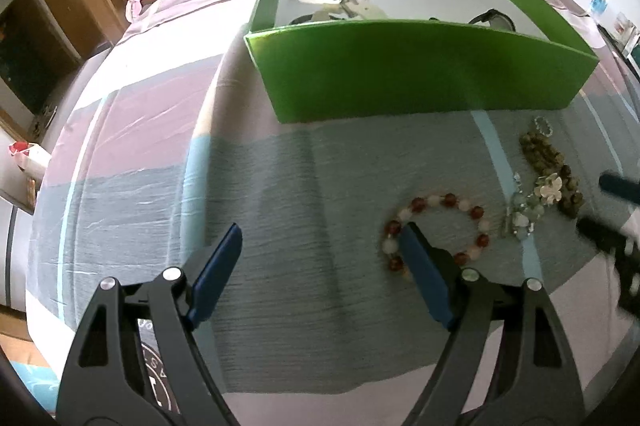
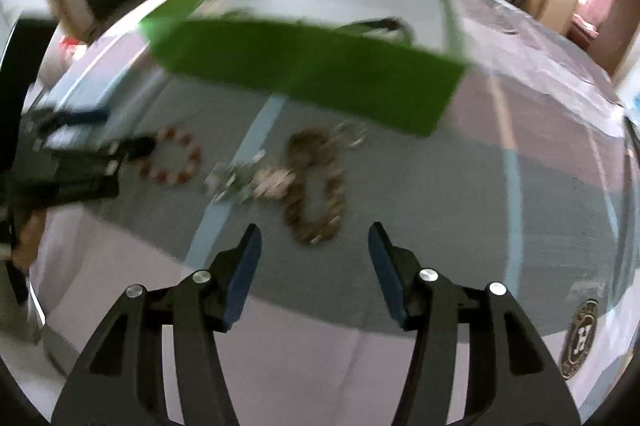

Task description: Organize jewelry

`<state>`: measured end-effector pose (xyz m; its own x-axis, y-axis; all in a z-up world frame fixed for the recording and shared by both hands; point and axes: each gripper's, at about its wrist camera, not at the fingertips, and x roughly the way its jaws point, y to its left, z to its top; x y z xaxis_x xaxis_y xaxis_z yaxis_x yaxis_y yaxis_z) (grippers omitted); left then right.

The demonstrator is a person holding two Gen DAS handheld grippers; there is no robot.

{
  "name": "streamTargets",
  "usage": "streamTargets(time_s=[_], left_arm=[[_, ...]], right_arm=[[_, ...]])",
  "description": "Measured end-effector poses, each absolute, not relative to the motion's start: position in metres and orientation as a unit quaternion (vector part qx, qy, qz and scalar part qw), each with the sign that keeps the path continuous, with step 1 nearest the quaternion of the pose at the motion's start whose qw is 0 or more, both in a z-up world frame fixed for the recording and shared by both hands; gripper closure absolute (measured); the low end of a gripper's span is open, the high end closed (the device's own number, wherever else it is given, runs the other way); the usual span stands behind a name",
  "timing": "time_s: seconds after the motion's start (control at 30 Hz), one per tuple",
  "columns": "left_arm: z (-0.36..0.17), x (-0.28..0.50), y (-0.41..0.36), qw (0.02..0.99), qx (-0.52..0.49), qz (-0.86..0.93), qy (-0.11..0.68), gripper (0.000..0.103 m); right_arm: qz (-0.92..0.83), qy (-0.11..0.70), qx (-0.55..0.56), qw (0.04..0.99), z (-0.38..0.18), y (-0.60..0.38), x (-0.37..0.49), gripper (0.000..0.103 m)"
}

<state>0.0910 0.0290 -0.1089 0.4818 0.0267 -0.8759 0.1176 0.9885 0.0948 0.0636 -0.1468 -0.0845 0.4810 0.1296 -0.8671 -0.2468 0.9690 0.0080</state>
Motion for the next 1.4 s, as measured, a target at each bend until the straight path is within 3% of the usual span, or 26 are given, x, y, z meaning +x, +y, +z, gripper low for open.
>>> streamTargets(time_s=[0.2,0.47,0.53,0.6,0.67,0.73,1.4], left_arm=[[-0.106,0.088,0.020,0.861,0.070,-0.045,0.502,0.022],[-0.113,0.093,0.022,0.857,0.066,-0.044,0.510,0.023],[-0.112,0.093,0.022,0.858,0.064,-0.044,0.508,0.029],[-0.110,0.093,0.023,0.859,0.062,-0.047,0.505,0.049],[-0.109,0.093,0.024,0.859,0.061,-0.045,0.506,0.054],[-0.109,0.092,0.027,0.859,0.057,-0.039,0.507,0.054],[-0.106,0.087,0.024,0.859,0.058,-0.041,0.507,0.053]], right_arm=[[0.075,0.496,-0.046,0.864,-0.093,-0.152,0.081,0.066],[0.095,0.504,-0.042,0.857,-0.101,-0.148,0.079,0.067],[0.097,0.508,-0.041,0.855,-0.103,-0.148,0.080,0.067],[0.095,0.507,-0.051,0.855,-0.104,-0.145,0.078,0.068],[0.098,0.510,-0.050,0.853,-0.104,-0.146,0.076,0.076],[0.097,0.514,-0.054,0.851,-0.103,-0.148,0.073,0.082],[0.090,0.526,-0.026,0.845,-0.104,-0.163,0.066,0.081]])
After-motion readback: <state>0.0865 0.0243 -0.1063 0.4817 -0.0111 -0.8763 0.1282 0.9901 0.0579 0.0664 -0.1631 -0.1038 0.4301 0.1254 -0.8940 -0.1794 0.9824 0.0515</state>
